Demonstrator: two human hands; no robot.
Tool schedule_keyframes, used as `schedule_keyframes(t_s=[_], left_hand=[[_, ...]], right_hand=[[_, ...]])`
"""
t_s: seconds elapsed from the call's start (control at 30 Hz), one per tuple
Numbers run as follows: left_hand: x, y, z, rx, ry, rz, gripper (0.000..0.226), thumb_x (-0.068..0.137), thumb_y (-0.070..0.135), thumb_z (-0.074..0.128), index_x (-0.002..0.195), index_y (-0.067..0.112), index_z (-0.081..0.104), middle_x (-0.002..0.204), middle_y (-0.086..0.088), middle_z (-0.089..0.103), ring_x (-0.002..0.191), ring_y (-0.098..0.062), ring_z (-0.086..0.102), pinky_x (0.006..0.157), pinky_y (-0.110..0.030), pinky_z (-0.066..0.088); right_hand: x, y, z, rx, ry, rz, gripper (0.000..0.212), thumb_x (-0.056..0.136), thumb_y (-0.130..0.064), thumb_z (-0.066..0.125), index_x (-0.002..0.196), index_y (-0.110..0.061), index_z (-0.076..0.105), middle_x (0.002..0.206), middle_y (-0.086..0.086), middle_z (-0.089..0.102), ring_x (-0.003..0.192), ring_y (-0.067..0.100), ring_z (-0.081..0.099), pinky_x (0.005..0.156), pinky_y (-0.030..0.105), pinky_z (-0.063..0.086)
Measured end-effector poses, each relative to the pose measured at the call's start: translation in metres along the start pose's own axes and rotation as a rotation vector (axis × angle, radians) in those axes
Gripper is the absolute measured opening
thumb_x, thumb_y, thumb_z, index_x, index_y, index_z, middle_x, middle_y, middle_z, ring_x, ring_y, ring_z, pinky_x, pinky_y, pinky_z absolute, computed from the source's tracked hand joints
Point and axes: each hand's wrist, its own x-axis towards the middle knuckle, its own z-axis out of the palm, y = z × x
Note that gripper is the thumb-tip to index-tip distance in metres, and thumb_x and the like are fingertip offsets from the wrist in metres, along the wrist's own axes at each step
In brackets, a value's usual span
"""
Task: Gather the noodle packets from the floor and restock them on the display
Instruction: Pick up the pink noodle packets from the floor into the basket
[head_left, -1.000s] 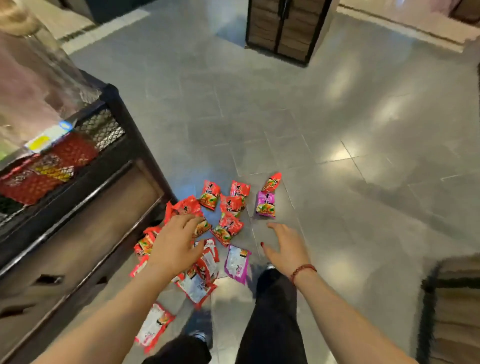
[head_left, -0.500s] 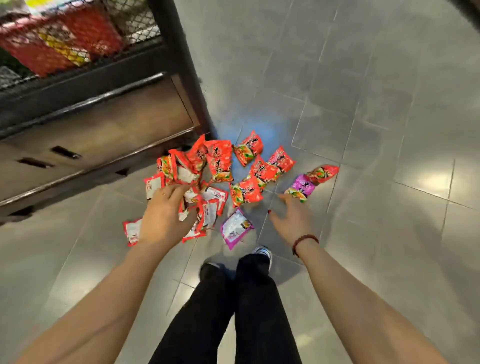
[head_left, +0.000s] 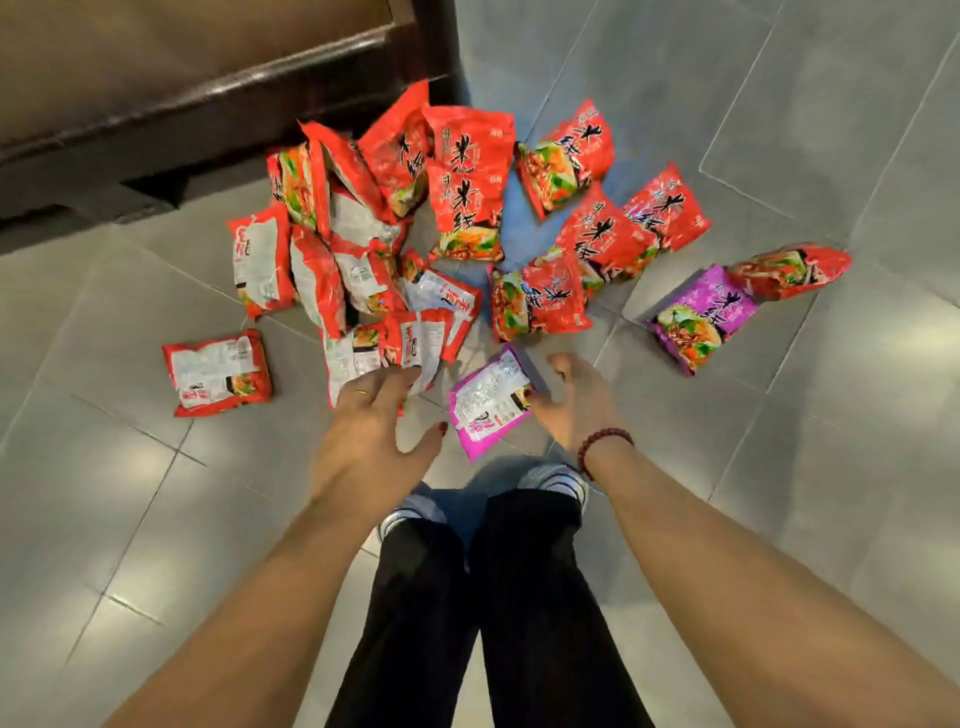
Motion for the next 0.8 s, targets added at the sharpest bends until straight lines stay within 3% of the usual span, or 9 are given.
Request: schedule_keyframes(t_s=[0.2, 0.33, 0.43, 0.53, 0.63, 0.7, 0.8], left_hand=[[0.027, -0.065, 0.094, -0.041, -0.121, -0.077, 0.07, 0.071, 0.048, 0.064, 0.133, 0.015, 0.056, 0.13, -0.008, 0.058, 0.118, -0.029, 0.051, 0.096, -0.037, 0.042], [0.049, -0.093, 0.136, -0.074, -0.141, -0.089, 0.069, 0.074, 0.049, 0.066, 0.135, 0.019, 0.053, 0.134, -0.005, 0.055, 0.122, -0.026, 0.047, 0.094, -0.031, 0.037], [0.063, -0.102, 0.162, -0.081, -0.158, -0.1, 0.065, 0.08, 0.043, 0.074, 0.137, 0.024, 0.05, 0.142, -0.002, 0.05, 0.128, -0.024, 0.044, 0.098, -0.032, 0.037], [0.074, -0.104, 0.18, -0.084, -0.172, -0.107, 0.064, 0.081, 0.044, 0.074, 0.137, 0.026, 0.049, 0.142, 0.002, 0.049, 0.13, -0.02, 0.042, 0.094, -0.026, 0.034], [0.077, -0.098, 0.193, -0.219, -0.275, -0.183, 0.062, 0.081, 0.037, 0.076, 0.135, 0.029, 0.047, 0.132, 0.011, 0.049, 0.121, -0.009, 0.043, 0.09, -0.02, 0.033], [0.077, -0.088, 0.196, -0.414, -0.336, -0.291, 0.058, 0.082, 0.032, 0.076, 0.132, 0.035, 0.046, 0.12, 0.019, 0.05, 0.106, 0.003, 0.048, 0.085, -0.016, 0.039], [0.082, -0.064, 0.193, -0.661, -0.4, -0.506, 0.062, 0.084, 0.037, 0.073, 0.136, 0.041, 0.039, 0.114, 0.015, 0.055, 0.103, -0.005, 0.057, 0.083, -0.028, 0.054]], right_hand=[[0.082, 0.048, 0.076, 0.032, 0.008, 0.046, 0.049, 0.08, -0.022, 0.076, 0.121, -0.006, 0.055, 0.114, 0.004, 0.061, 0.106, 0.019, 0.058, 0.084, 0.025, 0.042], [0.141, 0.081, 0.113, 0.029, -0.002, 0.094, 0.075, 0.067, -0.036, 0.084, 0.129, -0.01, 0.051, 0.125, 0.007, 0.061, 0.114, 0.026, 0.059, 0.096, 0.041, 0.048], [0.171, 0.096, 0.129, 0.024, 0.005, 0.097, 0.082, 0.057, -0.044, 0.088, 0.124, -0.012, 0.054, 0.116, 0.005, 0.064, 0.103, 0.022, 0.063, 0.089, 0.042, 0.053], [0.186, 0.102, 0.141, -0.025, -0.07, 0.079, 0.073, 0.05, -0.051, 0.085, 0.11, -0.015, 0.064, 0.103, 0.004, 0.07, 0.093, 0.021, 0.066, 0.084, 0.039, 0.056], [0.18, 0.099, 0.143, -0.07, -0.16, 0.097, 0.052, 0.07, -0.044, 0.081, 0.11, -0.014, 0.069, 0.108, 0.009, 0.07, 0.096, 0.024, 0.065, 0.085, 0.035, 0.054], [0.169, 0.097, 0.141, -0.027, -0.164, 0.089, 0.037, 0.078, -0.032, 0.078, 0.106, -0.009, 0.069, 0.103, 0.011, 0.07, 0.09, 0.022, 0.064, 0.073, 0.03, 0.05], [0.141, 0.095, 0.123, 0.001, -0.017, 0.029, 0.019, 0.085, -0.027, 0.071, 0.086, -0.011, 0.062, 0.086, 0.009, 0.064, 0.079, 0.024, 0.06, 0.064, 0.026, 0.039]])
